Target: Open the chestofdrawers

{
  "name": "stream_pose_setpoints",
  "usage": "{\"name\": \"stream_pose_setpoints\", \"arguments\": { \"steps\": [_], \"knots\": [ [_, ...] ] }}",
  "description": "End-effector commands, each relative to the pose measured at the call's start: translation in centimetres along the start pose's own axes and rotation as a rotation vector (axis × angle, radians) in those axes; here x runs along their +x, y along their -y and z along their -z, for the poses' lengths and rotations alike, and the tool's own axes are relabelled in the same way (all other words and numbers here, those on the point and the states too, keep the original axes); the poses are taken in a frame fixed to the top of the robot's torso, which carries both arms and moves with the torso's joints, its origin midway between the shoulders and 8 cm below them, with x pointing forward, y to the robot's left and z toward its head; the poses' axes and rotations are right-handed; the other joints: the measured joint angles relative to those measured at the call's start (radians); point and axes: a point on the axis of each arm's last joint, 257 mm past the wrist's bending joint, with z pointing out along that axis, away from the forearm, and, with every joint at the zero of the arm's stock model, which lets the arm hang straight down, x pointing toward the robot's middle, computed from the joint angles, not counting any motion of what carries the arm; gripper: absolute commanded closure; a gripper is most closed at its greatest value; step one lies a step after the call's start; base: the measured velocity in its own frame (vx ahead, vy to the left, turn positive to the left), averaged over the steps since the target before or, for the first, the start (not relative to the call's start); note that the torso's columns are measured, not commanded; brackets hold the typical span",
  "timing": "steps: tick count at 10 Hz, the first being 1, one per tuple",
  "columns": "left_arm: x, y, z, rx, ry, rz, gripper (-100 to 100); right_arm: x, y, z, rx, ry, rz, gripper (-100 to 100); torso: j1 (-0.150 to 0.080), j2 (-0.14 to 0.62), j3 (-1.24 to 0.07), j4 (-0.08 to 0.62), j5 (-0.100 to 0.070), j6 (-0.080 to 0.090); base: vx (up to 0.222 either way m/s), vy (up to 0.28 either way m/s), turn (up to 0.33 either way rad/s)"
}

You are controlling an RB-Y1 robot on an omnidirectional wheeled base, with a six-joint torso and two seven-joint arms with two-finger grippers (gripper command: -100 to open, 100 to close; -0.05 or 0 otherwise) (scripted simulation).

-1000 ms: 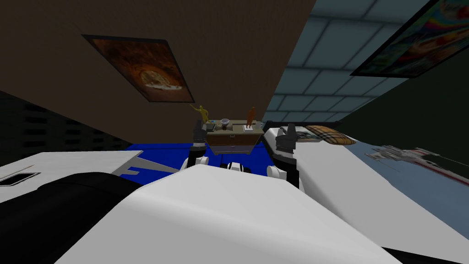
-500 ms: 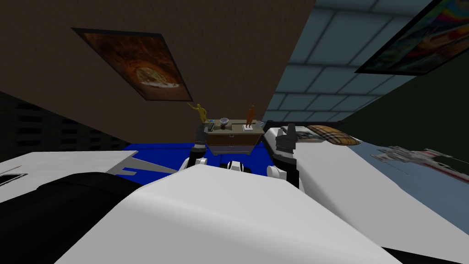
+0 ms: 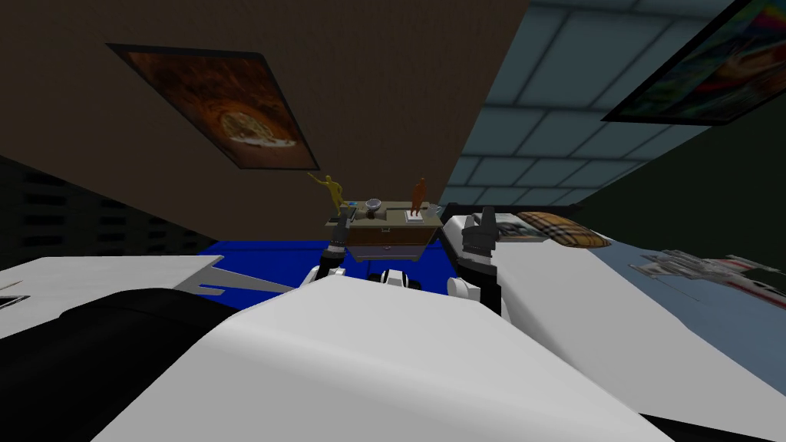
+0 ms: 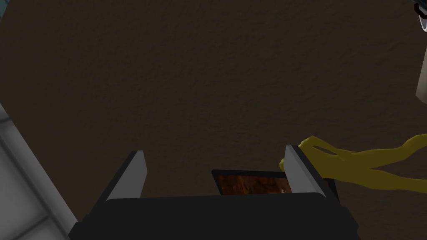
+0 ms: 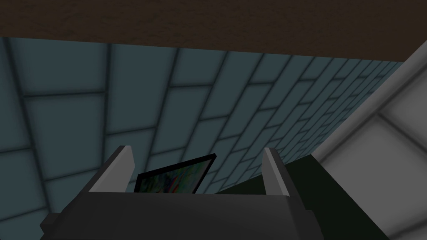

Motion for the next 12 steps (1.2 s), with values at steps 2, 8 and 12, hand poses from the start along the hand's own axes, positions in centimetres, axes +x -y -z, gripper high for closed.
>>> {"name": "stream_pose_setpoints", "arguments": {
  "steps": [2, 8, 12],
  "knots": [
    [0.4, -2.4, 1.2, -0.016, -0.030, -0.027, -100, 0.0, 0.0, 0.0, 0.000, 0.000, 0.000, 0, 0.000, 0.002, 0.001, 0.000, 0.000, 0.000, 0.056, -0.033, 0.012],
    [1.0, -6.8, 4.2, -0.069, -0.068, -0.059, -100, 0.0, 0.0, 0.0, 0.000, 0.000, 0.000, 0, 0.000, 0.001, 0.001, 0.000, 0.000, 0.000, 0.061, -0.038, 0.011],
    [1.3, -9.1, 6.1, -0.102, -0.082, -0.071, -100, 0.0, 0.0, 0.0, 0.000, 0.000, 0.000, 0, -0.001, -0.001, 0.000, 0.000, 0.000, 0.000, 0.058, -0.031, 0.011]
  ]
}}
